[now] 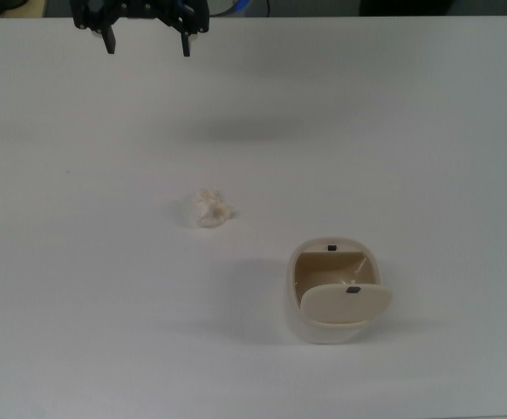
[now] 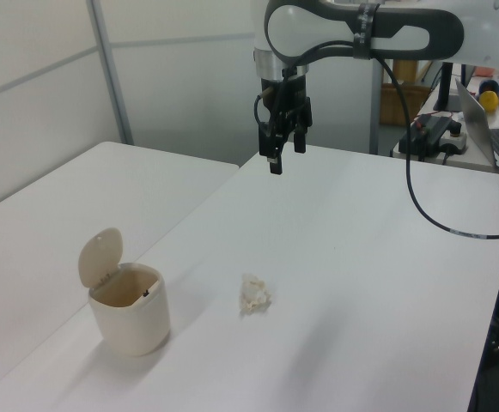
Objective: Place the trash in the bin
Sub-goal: 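Lower the open gripper down onto the crumpled white tissue, then close the gripper on the crumpled tissue and lift it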
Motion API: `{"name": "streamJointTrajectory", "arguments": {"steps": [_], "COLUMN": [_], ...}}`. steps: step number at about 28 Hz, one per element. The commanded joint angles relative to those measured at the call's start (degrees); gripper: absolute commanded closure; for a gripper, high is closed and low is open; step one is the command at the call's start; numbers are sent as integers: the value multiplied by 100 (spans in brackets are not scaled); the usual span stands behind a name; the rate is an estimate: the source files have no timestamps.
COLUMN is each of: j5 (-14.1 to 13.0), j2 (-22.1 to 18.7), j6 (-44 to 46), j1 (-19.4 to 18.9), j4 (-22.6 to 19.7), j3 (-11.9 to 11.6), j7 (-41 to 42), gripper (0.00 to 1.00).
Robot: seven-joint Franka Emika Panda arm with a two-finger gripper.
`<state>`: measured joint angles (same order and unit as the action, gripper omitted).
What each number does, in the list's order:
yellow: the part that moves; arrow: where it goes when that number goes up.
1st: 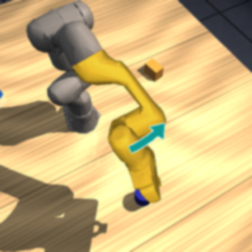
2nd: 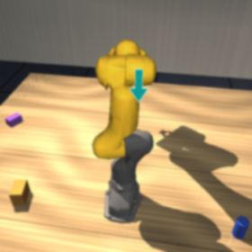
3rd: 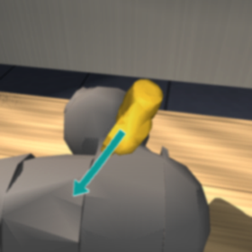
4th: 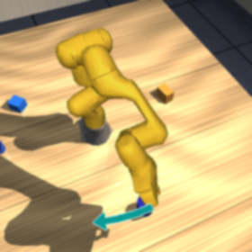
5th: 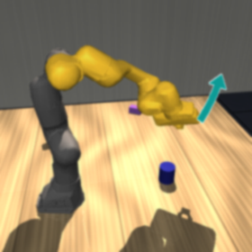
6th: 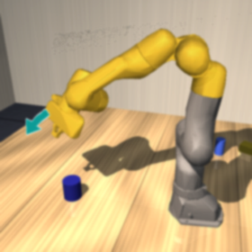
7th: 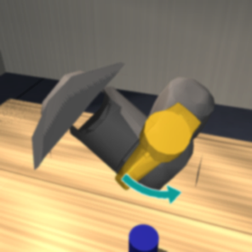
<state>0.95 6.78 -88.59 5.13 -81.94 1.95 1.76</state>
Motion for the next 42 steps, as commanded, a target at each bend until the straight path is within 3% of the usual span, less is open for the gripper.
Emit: {"name": "streamJointTrajectory", "arguments": {"steps": [1,15,21,24,29,33,34,37,42], "j5": [-199,-86,432,538,529,547,547,573,591], "j2": [76,1255,1949,2204,2292,2398,2450,2512,2548], "j6": [-132,-1002,-1344,-1670,-1960,-2048,-2118,-2241,-2303], "j1": [-12,-302,-627,-663,-628,-628,-628,-610,-584], "j4": [-103,-121,-191,-261,-305,-305,-305,-305,-305], "j3": [-2,51,51,51,43,43,34,34,16], "j7": [70,105,96,105,167,167,167,175,421], "gripper": [0,0,0,0,43,65,77,96,100]}}
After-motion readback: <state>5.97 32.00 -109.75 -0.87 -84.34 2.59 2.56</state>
